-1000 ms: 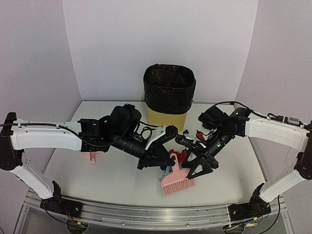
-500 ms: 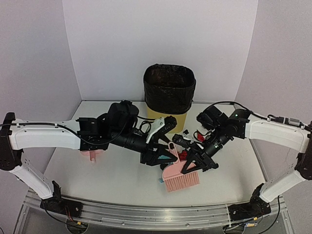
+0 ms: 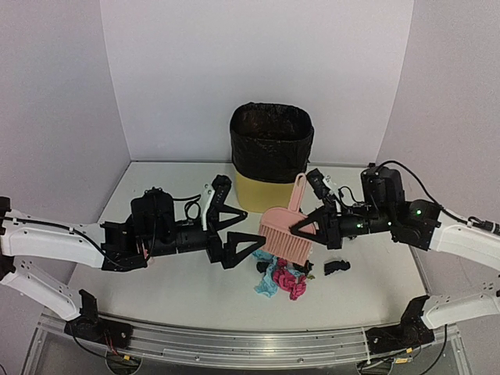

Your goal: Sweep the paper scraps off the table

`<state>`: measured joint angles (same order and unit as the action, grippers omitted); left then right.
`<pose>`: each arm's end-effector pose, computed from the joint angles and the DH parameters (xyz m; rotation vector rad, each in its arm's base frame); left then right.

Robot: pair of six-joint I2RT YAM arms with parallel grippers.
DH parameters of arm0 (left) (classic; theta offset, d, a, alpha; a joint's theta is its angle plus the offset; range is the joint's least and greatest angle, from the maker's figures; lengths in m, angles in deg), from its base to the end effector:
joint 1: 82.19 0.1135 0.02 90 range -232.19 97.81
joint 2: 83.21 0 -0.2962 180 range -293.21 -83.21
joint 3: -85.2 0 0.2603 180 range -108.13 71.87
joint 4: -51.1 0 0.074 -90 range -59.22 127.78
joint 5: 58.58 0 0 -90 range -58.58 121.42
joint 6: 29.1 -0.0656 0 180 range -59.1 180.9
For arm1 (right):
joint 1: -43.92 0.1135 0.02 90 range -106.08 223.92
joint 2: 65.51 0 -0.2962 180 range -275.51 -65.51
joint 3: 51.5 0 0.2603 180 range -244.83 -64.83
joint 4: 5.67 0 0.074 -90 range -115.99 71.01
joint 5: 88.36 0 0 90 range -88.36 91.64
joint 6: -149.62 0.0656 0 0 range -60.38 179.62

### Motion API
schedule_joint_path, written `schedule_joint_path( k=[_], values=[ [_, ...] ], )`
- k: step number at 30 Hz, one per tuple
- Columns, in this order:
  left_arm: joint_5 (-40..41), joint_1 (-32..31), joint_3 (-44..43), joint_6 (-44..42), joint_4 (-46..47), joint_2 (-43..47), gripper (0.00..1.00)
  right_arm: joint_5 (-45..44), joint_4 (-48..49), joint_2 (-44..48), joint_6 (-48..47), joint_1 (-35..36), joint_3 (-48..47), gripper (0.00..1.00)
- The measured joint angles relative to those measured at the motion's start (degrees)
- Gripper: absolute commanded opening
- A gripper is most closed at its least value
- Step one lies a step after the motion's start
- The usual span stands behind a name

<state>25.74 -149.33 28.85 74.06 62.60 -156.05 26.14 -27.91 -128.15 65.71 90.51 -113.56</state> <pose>0.1187 -0.2983 0.3105 0.8833 1.5553 -1.1236 0.1640 0.2129 0.3221 -0.9886 1.8241 1.0047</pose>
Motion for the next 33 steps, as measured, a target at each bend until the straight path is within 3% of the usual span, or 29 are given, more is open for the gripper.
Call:
schedule_joint_path(
  k=[6,12,21,25,29,33],
  values=[
    [3.2,0.0,0.5,7.4,12.1,-5.9,1.00,-3.3,15.3,2.0,15.3,0.0,3.9,0.00],
    [6.7,0.0,1.1,12.5,19.7,-11.2,0.96,-3.6,24.0,3.2,23.2,0.0,5.0,0.00],
    [5.3,0.0,3.1,19.1,37.2,-15.0,0.63,-3.1,29.9,1.9,28.3,0.0,5.8,0.00],
    [3.3,0.0,3.1,22.3,44.2,-17.4,0.57,-2.8,32.1,1.2,29.2,0.0,6.5,0.00],
    [0.7,0.3,3.1,25.1,47.7,-20.3,0.44,-1.8,33.6,0.5,29.8,0.0,6.8,0.00],
    [-2.1,1.1,2.9,28.0,49.2,-23.3,0.19,-0.5,35.4,-0.2,30.4,0.0,6.8,0.00]
  ],
)
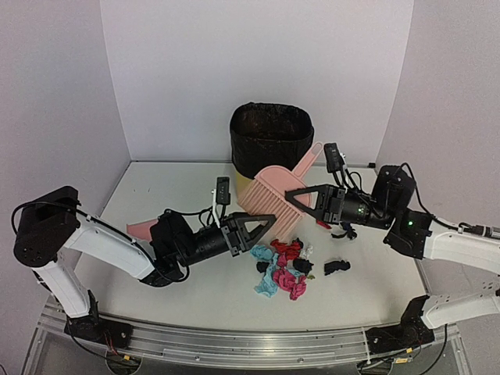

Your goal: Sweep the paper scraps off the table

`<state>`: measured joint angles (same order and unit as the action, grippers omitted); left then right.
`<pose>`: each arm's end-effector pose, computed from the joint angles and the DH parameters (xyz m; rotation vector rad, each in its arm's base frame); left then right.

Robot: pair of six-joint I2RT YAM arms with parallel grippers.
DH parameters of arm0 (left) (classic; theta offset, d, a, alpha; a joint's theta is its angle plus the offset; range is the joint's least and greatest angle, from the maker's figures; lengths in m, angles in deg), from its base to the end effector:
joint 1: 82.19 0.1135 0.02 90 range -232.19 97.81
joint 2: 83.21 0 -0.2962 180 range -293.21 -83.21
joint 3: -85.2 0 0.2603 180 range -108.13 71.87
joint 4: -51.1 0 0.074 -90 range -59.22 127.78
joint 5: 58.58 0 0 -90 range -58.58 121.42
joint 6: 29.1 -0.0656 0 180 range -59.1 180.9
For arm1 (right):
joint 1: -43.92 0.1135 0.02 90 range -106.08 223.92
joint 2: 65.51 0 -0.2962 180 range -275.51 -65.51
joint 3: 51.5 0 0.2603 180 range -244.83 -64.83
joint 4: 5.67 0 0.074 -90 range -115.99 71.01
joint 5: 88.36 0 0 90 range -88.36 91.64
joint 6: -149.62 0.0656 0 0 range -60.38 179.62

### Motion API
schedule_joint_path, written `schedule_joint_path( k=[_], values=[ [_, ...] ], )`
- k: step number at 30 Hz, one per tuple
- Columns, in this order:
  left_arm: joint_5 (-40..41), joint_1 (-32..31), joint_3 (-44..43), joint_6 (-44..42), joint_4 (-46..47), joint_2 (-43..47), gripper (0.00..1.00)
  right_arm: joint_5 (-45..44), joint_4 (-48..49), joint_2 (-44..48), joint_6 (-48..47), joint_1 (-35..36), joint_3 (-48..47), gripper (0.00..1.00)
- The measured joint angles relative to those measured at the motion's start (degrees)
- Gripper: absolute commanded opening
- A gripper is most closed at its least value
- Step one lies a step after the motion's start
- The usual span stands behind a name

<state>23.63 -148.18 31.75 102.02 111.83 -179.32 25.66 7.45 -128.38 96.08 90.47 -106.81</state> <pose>0.1445 -0.3463 0.2747 0.4452 1.3870 -1.6665 0.1706 0.2189 0.3558 -0.5225 1.5855 1.4459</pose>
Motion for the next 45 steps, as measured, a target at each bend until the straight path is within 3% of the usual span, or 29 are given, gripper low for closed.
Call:
schedule_joint_path(
  k=[2,7,19,26,32,38,43,45],
  values=[
    [-1.4,0.6,-0.1,1.7,0.4,-1.5,0.11,0.2,0.1,-0.1,0.1,0.0,0.1,0.00],
    [-5.6,1.7,-0.9,5.7,1.7,-4.8,0.07,-0.1,0.5,-0.1,0.0,-0.3,1.3,0.00],
    [-12.8,2.8,-2.2,8.9,1.9,-7.3,0.15,-2.6,0.7,-0.1,-1.1,-0.4,3.1,0.00],
    [-13.4,2.8,-2.8,8.4,1.7,-7.3,0.26,-2.7,0.9,-0.1,-1.9,-0.4,3.1,0.00],
    [-13.5,2.9,-3.0,7.7,1.4,-7.3,0.30,-2.6,0.9,-0.1,-2.4,-0.3,3.5,0.00],
    [-13.8,3.0,-3.4,6.7,1.3,-7.2,0.18,-1.8,0.9,0.0,-2.8,-0.3,3.5,0.00],
    [-16.3,3.0,-6.1,6.2,0.8,-7.2,0.01,-0.5,1.2,-0.1,-2.5,-0.3,3.5,0.00],
    [-17.2,3.1,-6.5,5.8,0.8,-7.2,0.00,-0.2,1.5,-0.1,-2.4,-0.3,3.5,0.00]
  ],
)
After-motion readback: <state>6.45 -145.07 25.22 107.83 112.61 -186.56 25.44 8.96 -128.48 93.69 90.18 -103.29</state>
